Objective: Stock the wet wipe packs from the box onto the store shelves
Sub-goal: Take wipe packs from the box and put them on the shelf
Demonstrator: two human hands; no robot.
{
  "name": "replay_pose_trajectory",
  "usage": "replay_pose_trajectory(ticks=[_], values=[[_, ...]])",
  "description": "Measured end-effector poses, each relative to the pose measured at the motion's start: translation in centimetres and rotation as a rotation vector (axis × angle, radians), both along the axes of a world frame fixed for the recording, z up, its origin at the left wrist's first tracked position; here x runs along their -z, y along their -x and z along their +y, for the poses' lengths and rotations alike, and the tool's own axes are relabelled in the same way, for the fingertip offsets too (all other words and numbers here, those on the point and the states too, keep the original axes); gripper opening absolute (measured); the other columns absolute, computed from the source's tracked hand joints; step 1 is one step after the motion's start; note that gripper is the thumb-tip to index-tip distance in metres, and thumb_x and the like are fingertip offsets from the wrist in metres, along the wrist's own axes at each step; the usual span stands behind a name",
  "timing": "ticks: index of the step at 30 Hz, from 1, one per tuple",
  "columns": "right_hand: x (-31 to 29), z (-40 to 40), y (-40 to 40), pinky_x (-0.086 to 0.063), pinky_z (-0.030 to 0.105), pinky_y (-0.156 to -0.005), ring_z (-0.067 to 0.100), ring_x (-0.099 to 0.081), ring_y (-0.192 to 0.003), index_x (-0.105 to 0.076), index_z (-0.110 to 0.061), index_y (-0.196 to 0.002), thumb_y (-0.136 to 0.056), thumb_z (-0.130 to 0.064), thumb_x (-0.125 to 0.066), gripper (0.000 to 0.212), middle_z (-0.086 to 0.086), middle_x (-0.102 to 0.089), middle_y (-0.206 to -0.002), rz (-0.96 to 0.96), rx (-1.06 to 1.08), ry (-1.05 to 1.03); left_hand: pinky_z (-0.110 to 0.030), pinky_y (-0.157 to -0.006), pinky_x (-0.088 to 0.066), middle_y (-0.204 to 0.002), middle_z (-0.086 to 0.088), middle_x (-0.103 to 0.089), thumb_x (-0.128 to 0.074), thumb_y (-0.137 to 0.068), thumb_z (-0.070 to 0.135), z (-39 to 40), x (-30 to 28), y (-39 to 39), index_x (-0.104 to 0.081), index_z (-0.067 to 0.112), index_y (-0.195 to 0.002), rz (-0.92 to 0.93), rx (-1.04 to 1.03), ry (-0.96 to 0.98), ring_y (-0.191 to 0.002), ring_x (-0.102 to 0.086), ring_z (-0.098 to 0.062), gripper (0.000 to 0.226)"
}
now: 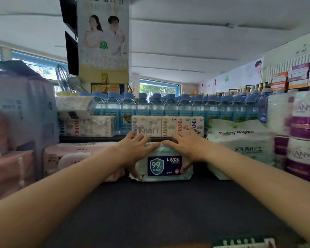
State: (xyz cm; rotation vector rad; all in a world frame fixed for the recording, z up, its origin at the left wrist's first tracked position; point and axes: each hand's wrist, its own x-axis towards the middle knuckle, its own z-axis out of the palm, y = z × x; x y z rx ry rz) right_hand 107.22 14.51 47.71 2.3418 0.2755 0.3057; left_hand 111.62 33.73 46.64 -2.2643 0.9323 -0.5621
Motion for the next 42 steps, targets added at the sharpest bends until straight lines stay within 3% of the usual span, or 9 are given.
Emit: replay_pose_trajectory(ticks=[8, 14, 19, 23, 27, 32, 35, 38, 42], values=[[-1.9, -0.4, 7.1, -0.019, 0.057, -0.109, 0.024, -0.03, -0.135, -0.021, -0.022, -0.145, -0.088, -0.048, -0.052, 0.069, 0.006, -0.03, -0.146, -0.109, 0.138, -0.175, -0.049, -0.11, -0.024, -0.141, -0.008, -0.033, -0.047, -0.09, 0.038, -0.3, -2.0, 4.4, -0.037, 0.018, -0.135, -0.128, 0.176, 0.108, -0.13, -0.033, -0.029, 0.051], [-1.9, -0.7, 17.3, -0.029, 0.05, -0.104, 0.023, -0.043, -0.124, -0.042, -0.021, -0.131, -0.091, -0.039, -0.051, 0.044, 0.004, -0.045, -0.133, -0.125, 0.329, -0.249, -0.044, -0.108, -0.025, -0.133, -0.007, -0.045, -0.046, -0.091, 0.032, -3.9, -2.2, 12.9, -0.051, 0.018, -0.125, -0.063, 0.454, 0.244, -0.124, -0.042, -0.026, 0.037], [1.6, -1.9, 30.5, -0.043, 0.034, -0.074, 0.025, -0.057, -0.096, -0.055, -0.016, -0.109, -0.091, -0.038, -0.051, 0.028, 0.006, -0.061, -0.106, -0.099, 0.512, -0.398, -0.043, -0.103, -0.028, -0.127, -0.006, -0.051, -0.041, -0.094, 0.034, -8.9, 2.0, 24.0, -0.053, 0.018, -0.124, 0.139, 0.827, 0.348, -0.121, -0.046, -0.028, 0.036], [7.6, -1.9, 46.6, -0.038, 0.03, -0.071, 0.022, -0.055, -0.09, -0.056, -0.019, -0.105, -0.091, -0.036, -0.052, 0.022, -0.005, -0.05, -0.088, -0.029, 0.863, -0.586, -0.041, -0.098, -0.03, -0.118, -0.007, -0.053, -0.045, -0.091, 0.029, -13.5, 8.6, 35.2, -0.055, 0.017, -0.117, 0.363, 1.062, 0.202, -0.116, -0.048, -0.029, 0.031], [14.8, 1.1, 63.2, -0.035, 0.022, -0.069, 0.016, -0.053, -0.088, -0.056, -0.015, -0.116, -0.094, -0.031, -0.051, 0.028, -0.001, -0.056, -0.096, 0.006, 1.247, -0.751, -0.041, -0.098, -0.033, -0.118, -0.007, -0.053, -0.044, -0.092, 0.032, -16.0, 15.7, 48.5, -0.057, 0.014, -0.112, 0.451, 1.309, -0.009, -0.115, -0.05, -0.028, 0.03], [22.7, 7.6, 80.7, -0.041, 0.025, -0.076, 0.025, -0.059, -0.1, -0.059, -0.012, -0.115, -0.092, -0.029, -0.055, 0.029, 0.005, -0.063, -0.106, -0.102, 1.63, -0.983, -0.038, -0.092, -0.033, -0.112, -0.006, -0.056, -0.044, -0.09, 0.028, -15.0, 22.4, 65.0, -0.059, 0.016, -0.105, 0.516, 1.607, -0.221, -0.11, -0.053, -0.028, 0.025], [27.4, 11.8, 89.4, -0.047, 0.029, -0.08, 0.024, -0.058, -0.096, -0.058, -0.014, -0.113, -0.092, -0.03, -0.056, 0.027, 0.006, -0.062, -0.11, -0.12, 1.775, -1.166, -0.039, -0.091, -0.032, -0.11, -0.005, -0.055, -0.043, -0.09, 0.025, -13.6, 26.0, 74.0, -0.058, 0.015, -0.104, 0.551, 1.729, -0.333, -0.106, -0.053, -0.026, 0.023], [32.0, 14.1, 96.8, -0.049, 0.04, -0.085, 0.029, -0.059, -0.097, -0.058, -0.016, -0.089, -0.089, -0.026, -0.058, 0.01, 0.011, -0.062, -0.109, -0.122, 1.817, -1.276, -0.04, -0.094, -0.032, -0.109, -0.005, -0.054, -0.04, -0.093, 0.024, -12.2, 29.5, 81.8, -0.056, 0.015, -0.105, 0.599, 1.781, -0.461, -0.102, -0.053, -0.026, 0.022], [37.7, 14.6, 103.9, -0.042, 0.037, -0.094, 0.03, -0.052, -0.114, -0.056, -0.004, -0.114, -0.091, -0.023, -0.057, 0.03, 0.012, -0.055, -0.123, -0.179, 1.865, -1.406, -0.041, -0.095, -0.033, -0.117, -0.005, -0.053, -0.042, -0.094, 0.028, -11.7, 34.6, 89.7, -0.055, 0.015, -0.115, 0.601, 1.717, -0.599, -0.107, -0.053, -0.027, 0.028]])
